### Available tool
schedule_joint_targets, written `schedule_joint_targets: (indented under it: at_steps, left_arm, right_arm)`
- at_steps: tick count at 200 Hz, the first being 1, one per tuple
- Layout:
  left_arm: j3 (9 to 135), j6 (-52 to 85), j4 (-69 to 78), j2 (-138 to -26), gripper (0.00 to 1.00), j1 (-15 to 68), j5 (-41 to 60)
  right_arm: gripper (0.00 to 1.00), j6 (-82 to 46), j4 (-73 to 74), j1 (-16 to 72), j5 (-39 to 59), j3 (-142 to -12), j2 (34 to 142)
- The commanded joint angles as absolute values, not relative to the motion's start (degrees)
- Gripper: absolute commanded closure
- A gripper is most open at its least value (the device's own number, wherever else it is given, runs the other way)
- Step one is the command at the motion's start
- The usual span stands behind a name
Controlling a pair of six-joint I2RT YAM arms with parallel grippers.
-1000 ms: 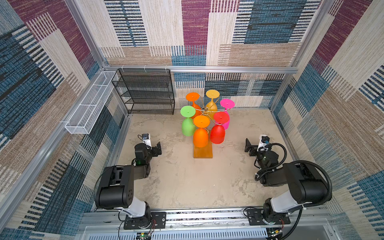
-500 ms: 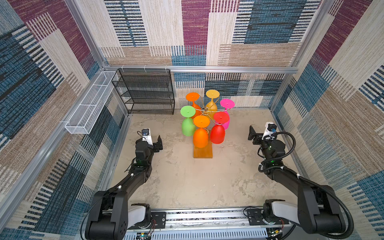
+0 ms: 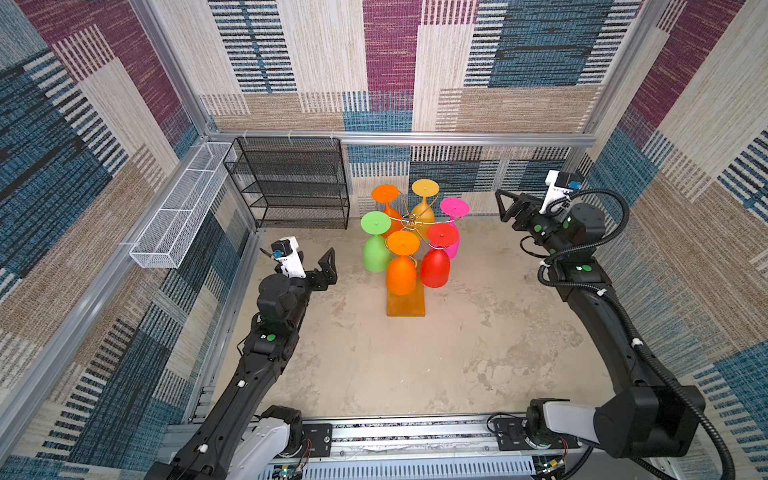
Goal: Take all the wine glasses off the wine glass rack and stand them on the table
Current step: 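Reach the right gripper to the magenta glass stem while the left arm rises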
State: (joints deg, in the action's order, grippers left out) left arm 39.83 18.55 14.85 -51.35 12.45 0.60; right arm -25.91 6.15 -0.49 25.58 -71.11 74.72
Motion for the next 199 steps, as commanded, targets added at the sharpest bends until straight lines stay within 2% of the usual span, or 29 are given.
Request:
schedule_joint_targets:
  at_steps: [1, 24, 45, 78, 199]
  left_arm:
    - [42.5, 23.1, 5.0, -48.6, 0.07, 13.1, 4.6]
    - [45.2, 23.5, 0.1, -45.7, 0.07, 13.3, 7.8]
    - [47.0, 21.9, -2.6, -43.9, 0.07, 13.3, 9.1]
    - [49.5, 17.7, -5.5, -43.9, 0.07, 13.3, 9.7]
    - [48.5, 18.4, -4.4, -45.5, 0.08, 13.3, 11.3]
  right_arm:
    - [0.09, -32.0, -2.1, -0.4, 38.4, -77.1, 78.8]
    - [0.15, -33.7, -6.3, -0.2, 45.2, -82.6, 84.4]
    - [0.20, -33.5, -9.4, 0.6, 45.0, -84.7, 87.8]
    - [0.27, -36.1, -5.5, 2.2, 45.5, -81.5, 88.5]
    - [0.39, -38.3, -1.4, 4.4, 42.9, -81.8, 89.9]
